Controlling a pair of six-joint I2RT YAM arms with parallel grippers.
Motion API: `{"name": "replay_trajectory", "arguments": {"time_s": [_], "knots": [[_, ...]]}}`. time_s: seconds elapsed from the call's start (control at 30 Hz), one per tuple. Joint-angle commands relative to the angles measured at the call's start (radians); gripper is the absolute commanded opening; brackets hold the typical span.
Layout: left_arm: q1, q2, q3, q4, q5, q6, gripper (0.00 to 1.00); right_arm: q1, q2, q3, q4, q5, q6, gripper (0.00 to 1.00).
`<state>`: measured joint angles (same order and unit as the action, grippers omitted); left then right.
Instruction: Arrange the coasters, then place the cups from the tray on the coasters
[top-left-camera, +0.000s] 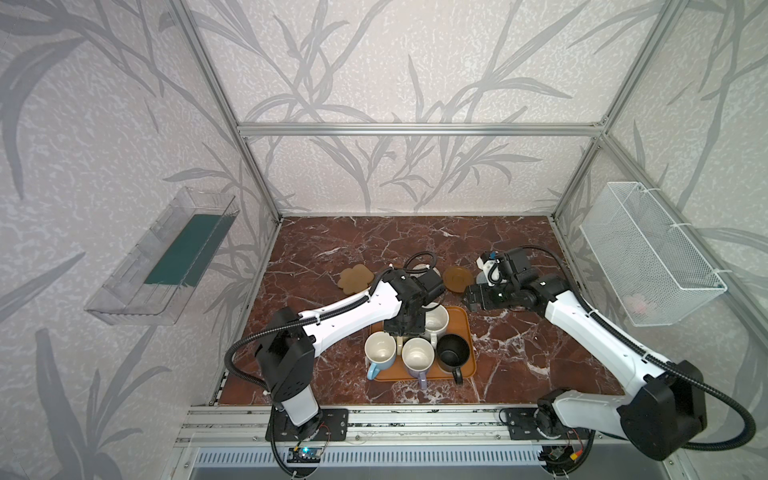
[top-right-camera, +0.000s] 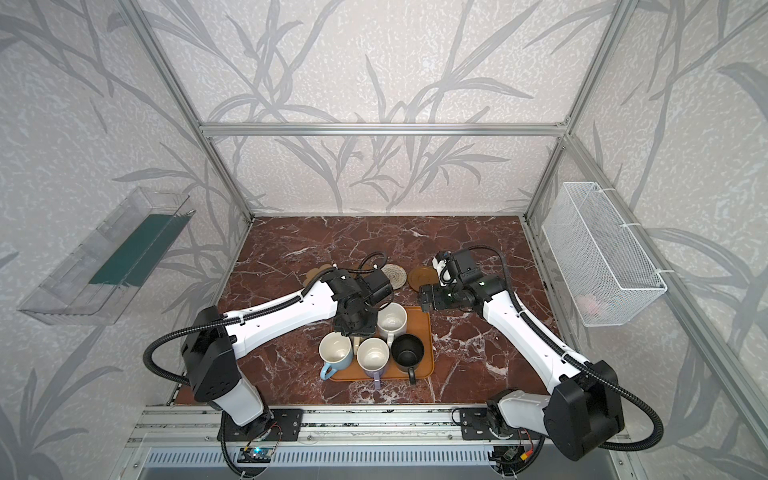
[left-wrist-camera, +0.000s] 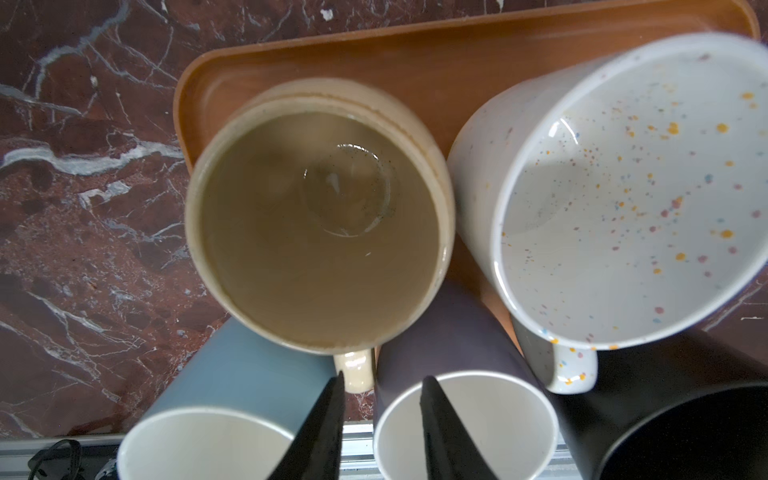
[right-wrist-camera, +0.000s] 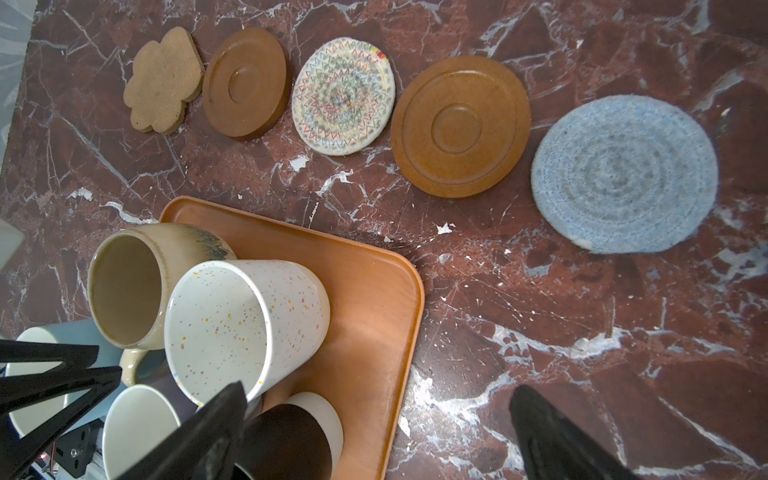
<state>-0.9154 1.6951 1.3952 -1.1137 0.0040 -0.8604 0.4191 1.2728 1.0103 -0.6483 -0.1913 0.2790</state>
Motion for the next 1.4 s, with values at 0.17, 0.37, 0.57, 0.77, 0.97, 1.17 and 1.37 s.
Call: {"name": "replay_trajectory", "arguments": {"time_s": [0.17,0.37,0.57,0.77,0.97,1.17,1.37], "knots": [[-0.002,0.018,-0.037,-0.018,-0.056,-0.014,0.32,0.004,-0.035,-0.015,0.008,0.013,-0.008,0.98],[-0.002,0.03,-0.048,-0.001,-0.067,-0.012,0.31,0.004,-0.033,-0.009,0.009,0.013,-0.008,0.98],[0.001,0.069,-0.035,-0.019,-0.093,-0.015,0.29,0.004,-0.028,-0.013,0.014,0.022,-0.012,0.98],[0.006,0.084,-0.028,0.0,-0.096,-0.009,0.29,0.004,-0.02,-0.015,0.013,0.027,-0.013,0.98],[0.013,0.094,-0.023,0.004,-0.106,-0.003,0.27,0.003,-0.017,-0.013,0.016,0.027,-0.012,0.98],[0.016,0.104,-0.024,0.021,-0.106,0.0,0.24,0.004,-0.023,-0.01,0.016,0.02,-0.01,0.98],[0.02,0.109,-0.032,0.046,-0.096,-0.002,0.24,0.005,-0.081,-0.023,0.062,-0.04,-0.015,0.98]]}}
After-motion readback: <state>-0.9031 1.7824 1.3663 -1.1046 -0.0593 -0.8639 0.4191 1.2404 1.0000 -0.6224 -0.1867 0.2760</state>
